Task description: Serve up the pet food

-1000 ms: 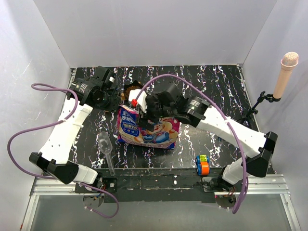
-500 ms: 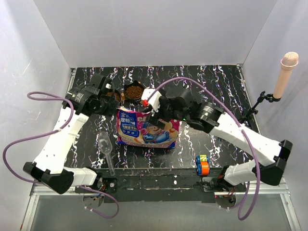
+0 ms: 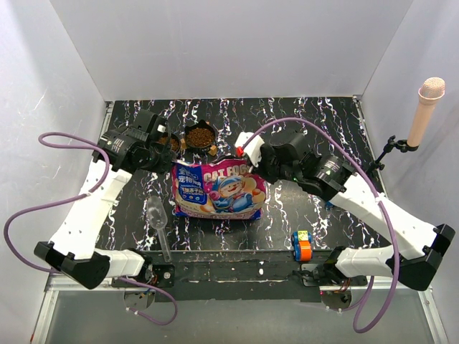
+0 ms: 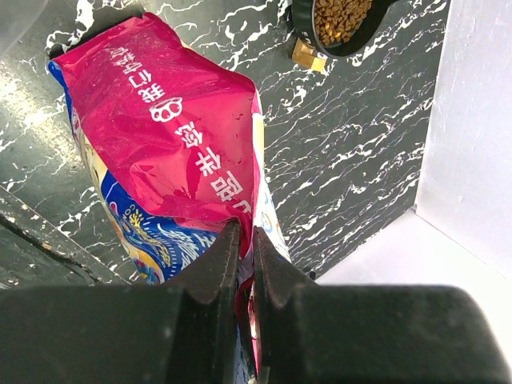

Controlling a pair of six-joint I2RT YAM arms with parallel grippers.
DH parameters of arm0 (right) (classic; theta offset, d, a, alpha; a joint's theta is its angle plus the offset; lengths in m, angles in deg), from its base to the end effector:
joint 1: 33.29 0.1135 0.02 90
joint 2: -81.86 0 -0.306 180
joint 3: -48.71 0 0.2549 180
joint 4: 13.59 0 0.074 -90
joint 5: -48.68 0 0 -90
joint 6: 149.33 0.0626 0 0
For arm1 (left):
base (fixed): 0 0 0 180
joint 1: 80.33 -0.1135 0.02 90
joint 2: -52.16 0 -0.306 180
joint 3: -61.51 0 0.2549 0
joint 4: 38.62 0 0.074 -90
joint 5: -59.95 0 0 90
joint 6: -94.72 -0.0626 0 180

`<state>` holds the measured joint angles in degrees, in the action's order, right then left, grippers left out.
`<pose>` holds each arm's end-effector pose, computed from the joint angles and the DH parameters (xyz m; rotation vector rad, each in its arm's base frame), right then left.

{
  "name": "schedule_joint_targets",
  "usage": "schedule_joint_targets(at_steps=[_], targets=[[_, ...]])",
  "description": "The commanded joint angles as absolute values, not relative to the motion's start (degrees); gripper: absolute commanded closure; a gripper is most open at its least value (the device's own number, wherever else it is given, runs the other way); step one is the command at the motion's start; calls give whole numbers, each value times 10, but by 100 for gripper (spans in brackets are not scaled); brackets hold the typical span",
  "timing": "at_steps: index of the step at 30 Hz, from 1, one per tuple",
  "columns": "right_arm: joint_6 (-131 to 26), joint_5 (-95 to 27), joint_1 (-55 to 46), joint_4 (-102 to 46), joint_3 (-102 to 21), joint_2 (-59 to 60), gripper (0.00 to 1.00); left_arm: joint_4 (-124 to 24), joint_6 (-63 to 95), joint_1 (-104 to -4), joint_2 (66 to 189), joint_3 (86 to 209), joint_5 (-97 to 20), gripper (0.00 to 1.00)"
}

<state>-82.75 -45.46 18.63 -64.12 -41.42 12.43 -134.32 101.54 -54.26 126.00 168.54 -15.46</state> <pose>0.1696 0.2092 0.4222 -1.2470 1.6870 0.2256 0.1958 -0.0782 0.4276 -1.6099 2.1234 -0.4093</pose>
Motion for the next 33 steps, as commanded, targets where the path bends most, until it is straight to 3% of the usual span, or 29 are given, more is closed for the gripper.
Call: schedule_joint_targets(at_steps=[1,7,13,14,17,21,29,33], targets=[[-808,-526,182,-734,-459,136,99,-1417,1000,-553,1226,1727,-13,100],[-764,-559,182,-793,-434,202,99,-1454,919,-555,1261,1769,81,100],[-728,-509,182,-779,-472,154,99,-1449,883,-556,1252,1731,-25,100],[-721,-508,182,-779,-492,141,99,-1457,896,-556,1243,1729,-48,91],[-709,-495,182,-786,-537,108,99,-1450,915,-556,1203,1729,-125,44],[-715,-464,183,-794,-557,93,99,-1465,975,-556,1167,1749,-191,5],[-746,-466,196,-757,-528,117,99,-1379,1115,-556,1134,1620,-448,2],[-754,-470,197,-753,-522,120,99,-1360,1098,-555,1210,1640,-510,2]])
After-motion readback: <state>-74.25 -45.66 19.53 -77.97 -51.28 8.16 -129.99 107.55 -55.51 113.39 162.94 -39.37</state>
